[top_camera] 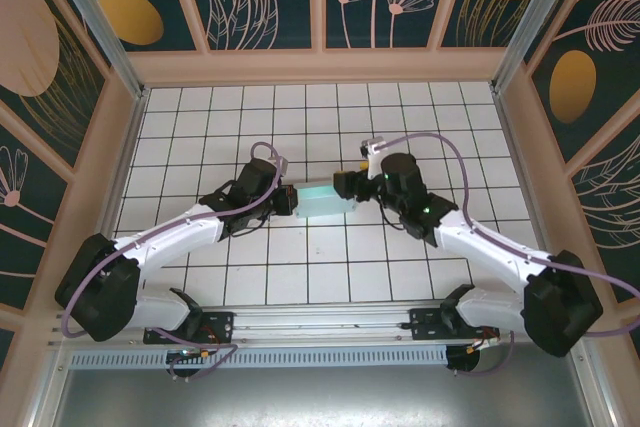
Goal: Fold the paper box
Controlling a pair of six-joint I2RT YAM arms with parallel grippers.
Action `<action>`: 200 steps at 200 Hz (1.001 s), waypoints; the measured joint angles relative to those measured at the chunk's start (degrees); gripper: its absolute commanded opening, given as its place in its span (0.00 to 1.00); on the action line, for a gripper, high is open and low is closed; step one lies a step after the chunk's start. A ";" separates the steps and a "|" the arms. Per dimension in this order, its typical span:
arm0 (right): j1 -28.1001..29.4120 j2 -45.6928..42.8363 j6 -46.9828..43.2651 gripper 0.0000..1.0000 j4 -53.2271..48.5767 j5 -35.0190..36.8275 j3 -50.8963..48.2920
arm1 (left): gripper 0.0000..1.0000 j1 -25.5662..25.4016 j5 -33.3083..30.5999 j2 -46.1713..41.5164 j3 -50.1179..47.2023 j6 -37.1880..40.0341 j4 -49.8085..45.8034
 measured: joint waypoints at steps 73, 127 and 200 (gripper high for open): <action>-0.90 12.26 7.91 0.71 -4.48 -1.22 4.24 | 0.26 0.00 2.19 0.07 0.00 0.09 0.20; -1.01 13.53 9.99 0.70 -2.21 -1.55 2.75 | 0.76 -0.13 7.58 -0.59 0.33 -0.44 1.01; -1.11 14.05 10.23 0.70 -0.33 -1.57 2.29 | 0.91 0.90 9.03 -4.74 0.33 -4.66 1.25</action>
